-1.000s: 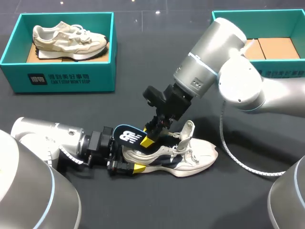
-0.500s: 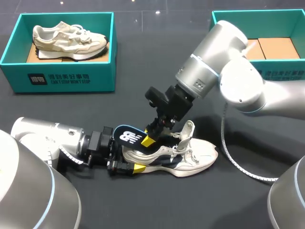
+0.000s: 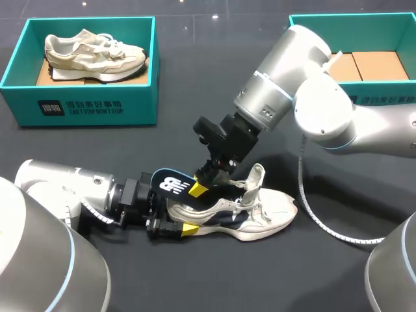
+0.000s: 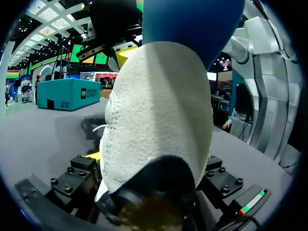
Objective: Take the shoe out of the shoebox, open the shoe tongue, remove and reinsert the insole, then place the shoe into the shoebox
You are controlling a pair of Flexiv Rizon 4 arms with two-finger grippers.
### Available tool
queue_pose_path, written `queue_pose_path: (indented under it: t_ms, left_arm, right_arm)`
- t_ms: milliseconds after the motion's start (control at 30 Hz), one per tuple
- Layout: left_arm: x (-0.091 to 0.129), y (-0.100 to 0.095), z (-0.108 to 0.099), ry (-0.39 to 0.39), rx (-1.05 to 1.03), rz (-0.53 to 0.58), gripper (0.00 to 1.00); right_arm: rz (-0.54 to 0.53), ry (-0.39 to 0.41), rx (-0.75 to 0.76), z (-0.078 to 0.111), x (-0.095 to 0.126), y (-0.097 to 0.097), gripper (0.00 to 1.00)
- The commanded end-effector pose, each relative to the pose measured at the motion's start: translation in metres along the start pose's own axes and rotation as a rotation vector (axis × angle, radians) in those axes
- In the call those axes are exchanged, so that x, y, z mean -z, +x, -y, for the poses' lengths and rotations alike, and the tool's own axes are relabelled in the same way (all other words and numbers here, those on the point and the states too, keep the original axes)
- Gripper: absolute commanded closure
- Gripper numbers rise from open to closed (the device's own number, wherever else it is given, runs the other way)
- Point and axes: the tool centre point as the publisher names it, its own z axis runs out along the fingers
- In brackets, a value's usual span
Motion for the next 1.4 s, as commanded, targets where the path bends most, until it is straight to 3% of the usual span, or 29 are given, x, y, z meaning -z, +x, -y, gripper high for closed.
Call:
queue_pose_path:
  t_ms: [33,267,733,1000,1100,1133,1400]
  left_arm:
    - [-0.001,0.0,0.0,-0.001,0.0,0.001,1.0]
    - [-0.001,0.0,0.0,-0.001,0.0,0.001,1.0]
    - [-0.001,0.0,0.0,-0.001,0.0,0.001,1.0]
    - [-0.001,0.0,0.0,-0.001,0.0,0.001,1.0]
    - [-0.001,0.0,0.0,-0.001,0.0,0.001,1.0]
    - [-0.001,0.0,0.0,-0.001,0.0,0.001,1.0]
    - [-0.001,0.0,0.0,-0.001,0.0,0.001,1.0]
  right_arm:
    - [-0.015,0.023,0.02,-0.015,0.004,0.003,1.0]
    - [-0.065,0.058,0.063,-0.045,0.013,0.013,1.0]
    - [-0.065,0.058,0.063,-0.045,0.013,0.013,1.0]
    - [-0.05,-0.045,0.092,-0.073,0.033,0.023,1.0]
    - [-0.045,-0.119,0.106,-0.082,0.045,0.032,1.0]
    - [-0.053,-0.196,0.071,-0.085,0.049,0.034,1.0]
    - [-0.044,-0.203,0.027,-0.088,0.053,0.036,1.0]
